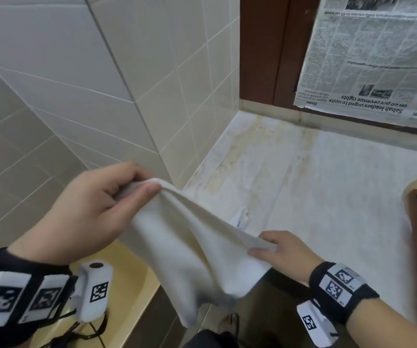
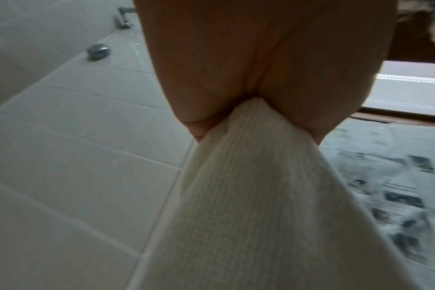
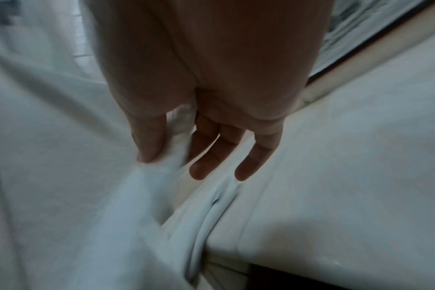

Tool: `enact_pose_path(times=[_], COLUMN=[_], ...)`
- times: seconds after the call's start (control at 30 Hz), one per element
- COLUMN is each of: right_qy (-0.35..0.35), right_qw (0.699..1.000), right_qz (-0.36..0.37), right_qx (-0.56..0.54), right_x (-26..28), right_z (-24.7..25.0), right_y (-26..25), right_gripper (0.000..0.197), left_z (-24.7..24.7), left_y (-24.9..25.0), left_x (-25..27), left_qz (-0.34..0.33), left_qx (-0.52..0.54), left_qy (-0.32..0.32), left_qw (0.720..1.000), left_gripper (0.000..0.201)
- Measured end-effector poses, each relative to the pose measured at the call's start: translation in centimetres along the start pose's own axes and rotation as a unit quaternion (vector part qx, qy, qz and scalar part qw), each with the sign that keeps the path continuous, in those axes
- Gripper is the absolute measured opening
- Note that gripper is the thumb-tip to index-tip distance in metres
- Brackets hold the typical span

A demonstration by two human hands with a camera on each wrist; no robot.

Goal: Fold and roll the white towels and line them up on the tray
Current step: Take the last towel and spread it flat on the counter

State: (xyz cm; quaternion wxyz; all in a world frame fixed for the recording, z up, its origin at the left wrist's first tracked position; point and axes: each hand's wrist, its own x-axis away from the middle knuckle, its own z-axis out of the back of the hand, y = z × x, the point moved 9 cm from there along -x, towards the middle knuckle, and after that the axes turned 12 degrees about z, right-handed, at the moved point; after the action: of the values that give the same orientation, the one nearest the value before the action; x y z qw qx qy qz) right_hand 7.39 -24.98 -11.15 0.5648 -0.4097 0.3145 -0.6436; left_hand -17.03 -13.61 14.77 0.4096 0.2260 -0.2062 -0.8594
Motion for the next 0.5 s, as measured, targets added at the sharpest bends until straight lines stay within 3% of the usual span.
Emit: enact_pose_path(times=[0.1, 0.17, 0.27, 0.33, 0.43, 0.5], right_qy=[0.18, 0.243, 0.223, 0.189, 0.128, 0.089], right_qw=[0.978, 0.957, 0.968, 0.981, 0.987, 0.985], right_qz=[-0.027, -0.024, -0.009, 0.017, 0.064, 0.067], right_qx=[-0.102, -0.154, -0.113, -0.032, 0.074, 0.133], right_x=[1.8, 3.3, 4.6, 5.1, 5.6, 5.7], right_z=[4.6, 6.8, 7.3, 6.7, 5.2, 4.5], right_y=[2.3, 2.2, -0.4, -3.7, -9.1, -10.7], right_gripper=[0.017, 0.014, 0.018, 0.013, 0.012, 0.011], left_z=[-2.3, -6.2, -14.4, -20.8, -27.0, -27.1], left_y=[-6.4, -11.2, -16.8, -19.1, -17.0, -12.3], left_x=[0.9, 2.2, 5.3, 8.1, 9.7, 8.0], left_qz=[0.099, 0.183, 0.274, 0.313, 0.286, 0.226], left_qx=[0.074, 0.133, 0.099, 0.048, 0.055, 0.097], left_qy=[-0.019, -0.05, -0.107, -0.195, -0.299, -0.298], left_qw=[0.992, 0.973, 0.951, 0.928, 0.909, 0.922], left_gripper=[0.034, 0.046, 0.044, 0.029, 0.007, 0.017])
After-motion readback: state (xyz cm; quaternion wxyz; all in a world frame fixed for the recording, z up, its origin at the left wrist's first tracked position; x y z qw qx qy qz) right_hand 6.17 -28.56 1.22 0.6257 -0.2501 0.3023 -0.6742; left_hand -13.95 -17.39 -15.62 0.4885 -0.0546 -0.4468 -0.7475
